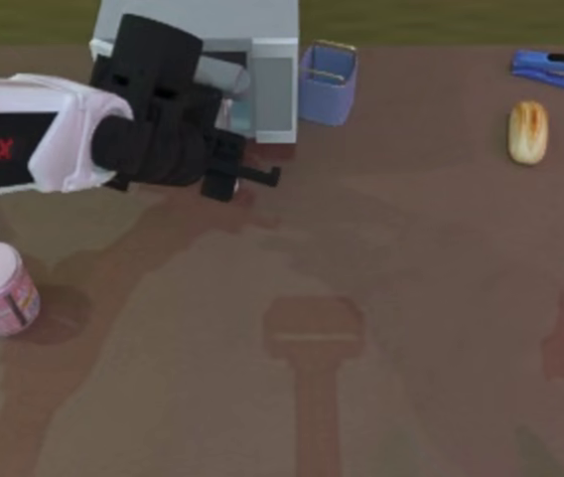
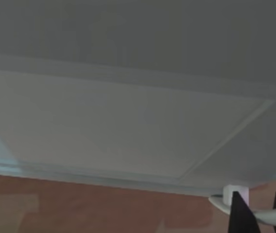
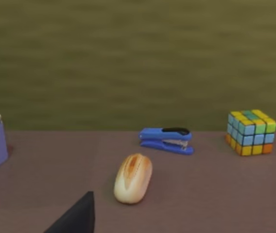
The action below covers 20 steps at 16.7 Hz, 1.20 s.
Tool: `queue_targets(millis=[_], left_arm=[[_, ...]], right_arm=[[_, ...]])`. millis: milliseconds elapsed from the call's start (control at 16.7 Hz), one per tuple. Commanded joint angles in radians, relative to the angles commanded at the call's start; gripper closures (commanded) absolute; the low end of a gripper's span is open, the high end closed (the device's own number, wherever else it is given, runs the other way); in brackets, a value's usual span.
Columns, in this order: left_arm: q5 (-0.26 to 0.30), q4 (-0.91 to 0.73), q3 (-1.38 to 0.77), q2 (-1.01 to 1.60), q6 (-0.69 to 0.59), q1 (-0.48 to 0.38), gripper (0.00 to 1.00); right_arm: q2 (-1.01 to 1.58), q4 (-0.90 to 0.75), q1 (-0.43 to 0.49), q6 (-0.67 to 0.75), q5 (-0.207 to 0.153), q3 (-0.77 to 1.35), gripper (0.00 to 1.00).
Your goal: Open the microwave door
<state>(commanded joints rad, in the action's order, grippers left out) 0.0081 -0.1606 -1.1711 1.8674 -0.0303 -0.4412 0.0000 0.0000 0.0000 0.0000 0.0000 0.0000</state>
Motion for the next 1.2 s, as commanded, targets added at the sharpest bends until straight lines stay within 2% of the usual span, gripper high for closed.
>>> queue_targets(millis=[240,660,1200], left_arm=[[0.01,-0.001,0.0,0.001,-0.003,-0.007,1.0],[0.056,0.006,0.038,-0.029,0.065,0.025,1.0],[0.056,0.006,0.038,-0.029,0.066,0.025,1.0]], right_arm=[[0.0,0.0,0.0,0.0,0.0,0.0,0.0],[0.0,0.0,0.0,0.0,0.0,0.0,0.0],[0.0,0.0,0.0,0.0,0.0,0.0,0.0]])
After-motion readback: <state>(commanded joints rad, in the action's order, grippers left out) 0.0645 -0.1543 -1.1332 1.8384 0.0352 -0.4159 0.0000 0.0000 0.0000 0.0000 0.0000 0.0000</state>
